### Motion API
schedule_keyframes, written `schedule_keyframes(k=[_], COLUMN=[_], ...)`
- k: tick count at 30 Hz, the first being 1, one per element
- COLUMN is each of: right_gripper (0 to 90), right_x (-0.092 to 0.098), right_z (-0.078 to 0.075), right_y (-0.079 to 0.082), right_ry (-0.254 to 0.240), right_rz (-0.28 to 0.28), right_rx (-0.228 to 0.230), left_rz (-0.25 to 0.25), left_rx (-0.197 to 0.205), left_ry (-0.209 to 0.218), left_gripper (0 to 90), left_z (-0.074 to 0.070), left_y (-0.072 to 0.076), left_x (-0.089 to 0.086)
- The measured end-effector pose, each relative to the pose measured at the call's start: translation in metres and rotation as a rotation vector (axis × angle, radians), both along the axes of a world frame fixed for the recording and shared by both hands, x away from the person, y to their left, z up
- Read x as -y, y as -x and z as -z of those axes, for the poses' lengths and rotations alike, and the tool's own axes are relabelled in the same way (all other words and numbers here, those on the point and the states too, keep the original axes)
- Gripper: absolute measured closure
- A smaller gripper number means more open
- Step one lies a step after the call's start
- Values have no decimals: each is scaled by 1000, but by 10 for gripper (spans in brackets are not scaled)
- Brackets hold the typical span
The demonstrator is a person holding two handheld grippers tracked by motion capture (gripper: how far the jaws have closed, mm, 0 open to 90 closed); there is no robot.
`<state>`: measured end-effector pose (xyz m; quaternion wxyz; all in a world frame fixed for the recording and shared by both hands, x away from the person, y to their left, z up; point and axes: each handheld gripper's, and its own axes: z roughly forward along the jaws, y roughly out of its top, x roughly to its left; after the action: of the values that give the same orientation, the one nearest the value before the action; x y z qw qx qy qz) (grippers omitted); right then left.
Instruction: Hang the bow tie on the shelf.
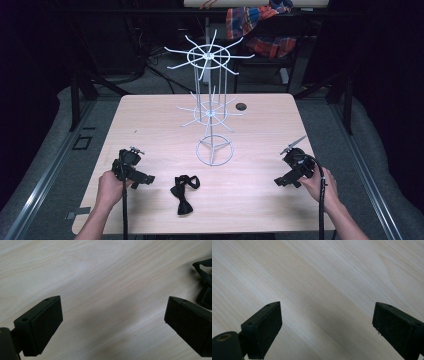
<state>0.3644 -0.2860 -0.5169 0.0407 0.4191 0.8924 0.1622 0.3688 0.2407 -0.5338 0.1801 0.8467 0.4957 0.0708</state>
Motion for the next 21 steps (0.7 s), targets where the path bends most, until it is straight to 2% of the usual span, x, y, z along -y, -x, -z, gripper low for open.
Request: schedule_keyframes(k=[9, 10, 12, 14, 16, 21], right_gripper=[89, 89, 89, 90, 90, 91], right_x=[-1, -3, -3, -3, -2, -3], right_z=[0, 1, 1, 1, -1, 0], right_y=[0, 0, 0, 1, 1, 1], right_ry=[4, -6, 8, -5, 4, -2], right_rz=[-9, 0, -13, -8, -10, -13], right_rx=[-3, 3, -7, -1, 3, -3], left_rz=[-6, -16, -26, -41, -59, -69], left_rx=[-5, -7, -10, -8, -2, 13], left_ry=[-2, 1, 8, 23, 39, 56], left_gripper=[20, 20, 19, 16, 12, 3], left_z=[-2, -3, -5, -8, -12, -20], left_y=[1, 1, 1, 2, 3, 6], left_x=[1, 1, 1, 2, 2, 6])
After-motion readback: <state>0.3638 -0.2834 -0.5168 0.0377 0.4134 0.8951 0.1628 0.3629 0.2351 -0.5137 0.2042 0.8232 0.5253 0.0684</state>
